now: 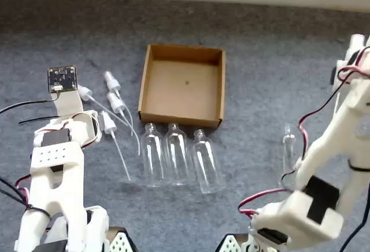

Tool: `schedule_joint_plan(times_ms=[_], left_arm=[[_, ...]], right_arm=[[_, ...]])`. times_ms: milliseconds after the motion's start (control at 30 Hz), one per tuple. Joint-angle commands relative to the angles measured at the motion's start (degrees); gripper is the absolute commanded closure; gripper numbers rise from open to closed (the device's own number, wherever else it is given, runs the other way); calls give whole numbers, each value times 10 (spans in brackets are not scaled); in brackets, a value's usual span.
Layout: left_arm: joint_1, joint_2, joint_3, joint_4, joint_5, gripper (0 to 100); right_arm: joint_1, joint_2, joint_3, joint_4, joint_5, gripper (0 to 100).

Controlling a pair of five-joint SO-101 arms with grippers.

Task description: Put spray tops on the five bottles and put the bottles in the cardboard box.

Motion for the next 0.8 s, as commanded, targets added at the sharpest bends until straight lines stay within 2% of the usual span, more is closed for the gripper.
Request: schedule_joint_plan(times_ms=[0, 133, 200, 400, 533, 667, 767], left_arm=[[13, -15, -3, -9, 1, 800], [13, -16, -3, -9, 1, 800], [13, -16, -3, -9, 1, 800], [13, -16, -3, -9, 1, 800], [13, -16, -3, -9, 1, 800], [13, -16, -3, -10, 1, 800], [13, -16, -3, -10, 1, 800]], right_arm=[[-52, -101, -12, 21, -20, 993], [-130, -202, 91, 7, -40, 993], [-170, -253, 170, -41, -61, 993], [-275, -364, 458, -338, -114, 993], [-346, -370, 611, -542, -151, 993], [-413, -328, 680, -727, -157, 993], [-449, -268, 683, -814, -158, 993]])
